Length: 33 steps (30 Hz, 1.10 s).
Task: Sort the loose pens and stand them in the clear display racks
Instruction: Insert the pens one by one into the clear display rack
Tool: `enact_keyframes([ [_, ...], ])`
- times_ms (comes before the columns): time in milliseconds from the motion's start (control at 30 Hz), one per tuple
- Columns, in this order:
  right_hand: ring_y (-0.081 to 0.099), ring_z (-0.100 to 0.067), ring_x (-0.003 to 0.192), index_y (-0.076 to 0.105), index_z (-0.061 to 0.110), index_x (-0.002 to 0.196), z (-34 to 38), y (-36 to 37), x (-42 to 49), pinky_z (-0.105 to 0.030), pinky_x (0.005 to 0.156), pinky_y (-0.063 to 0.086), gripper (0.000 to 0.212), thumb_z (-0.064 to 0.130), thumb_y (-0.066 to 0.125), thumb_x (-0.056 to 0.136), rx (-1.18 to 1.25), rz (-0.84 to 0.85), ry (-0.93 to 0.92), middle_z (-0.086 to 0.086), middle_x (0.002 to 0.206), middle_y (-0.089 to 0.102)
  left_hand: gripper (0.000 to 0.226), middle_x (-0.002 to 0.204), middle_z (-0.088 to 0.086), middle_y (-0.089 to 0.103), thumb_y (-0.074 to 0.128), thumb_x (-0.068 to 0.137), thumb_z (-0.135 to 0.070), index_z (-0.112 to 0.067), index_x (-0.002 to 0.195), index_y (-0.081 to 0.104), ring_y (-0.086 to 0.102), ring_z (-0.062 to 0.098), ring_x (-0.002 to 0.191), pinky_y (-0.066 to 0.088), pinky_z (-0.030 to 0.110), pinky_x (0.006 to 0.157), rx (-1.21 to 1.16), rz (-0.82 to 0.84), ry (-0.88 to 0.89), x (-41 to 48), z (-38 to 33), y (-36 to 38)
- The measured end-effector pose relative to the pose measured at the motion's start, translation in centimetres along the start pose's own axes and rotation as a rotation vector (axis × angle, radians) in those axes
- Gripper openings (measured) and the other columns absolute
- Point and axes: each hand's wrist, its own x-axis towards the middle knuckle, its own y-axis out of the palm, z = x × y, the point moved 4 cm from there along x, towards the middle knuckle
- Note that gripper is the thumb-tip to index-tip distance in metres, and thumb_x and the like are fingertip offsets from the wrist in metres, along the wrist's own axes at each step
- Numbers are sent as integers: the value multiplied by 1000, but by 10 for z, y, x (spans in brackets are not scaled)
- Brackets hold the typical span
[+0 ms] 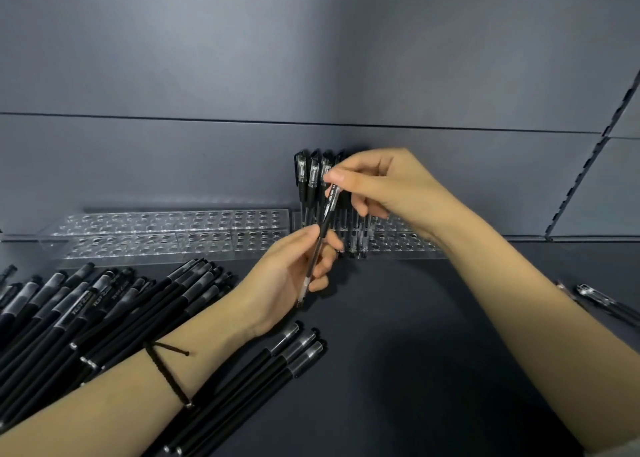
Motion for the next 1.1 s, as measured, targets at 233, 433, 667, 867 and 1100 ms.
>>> enact_keyframes([
  [233,47,-5,45,63,14,102,-3,-9,8,-17,37,30,20,4,68,86,249,-224,-21,-6,85,70,35,82,-9,65,39,102,-38,-18,98,68,57,5,77,43,19,71,764,-176,193,0,-4,-7],
  [433,49,-4,47,56,18,89,3,-60,-1,-18,42,35,17,5,66,88,220,-702,-188,2,73,62,51,102,-7,69,29,88,-49,-23,108,68,62,17,96,47,33,77,1816,-47,341,-12,12,17],
  [667,55,-14,60,56,30,89,1,-70,0,-33,65,51,16,20,67,86,-234,-756,-321,17,80,63,52,133,-14,54,27,93,-53,-31,132,53,46,9,123,37,27,98,1807,-2,129,-13,12,17],
  [867,51,-1,59,58,22,92,-12,-63,6,-16,64,44,14,16,69,86,-287,-702,-301,18,80,62,40,138,-16,50,41,97,-45,-34,134,51,41,9,129,34,28,100,1789,-35,101,-13,11,18],
  [1100,52,-3,58,63,18,85,-35,-53,12,-10,59,42,10,20,73,84,-472,-613,-203,16,75,61,41,140,-16,49,37,97,-47,-36,135,48,41,9,128,34,28,97,1823,-60,107,-13,10,18],
])
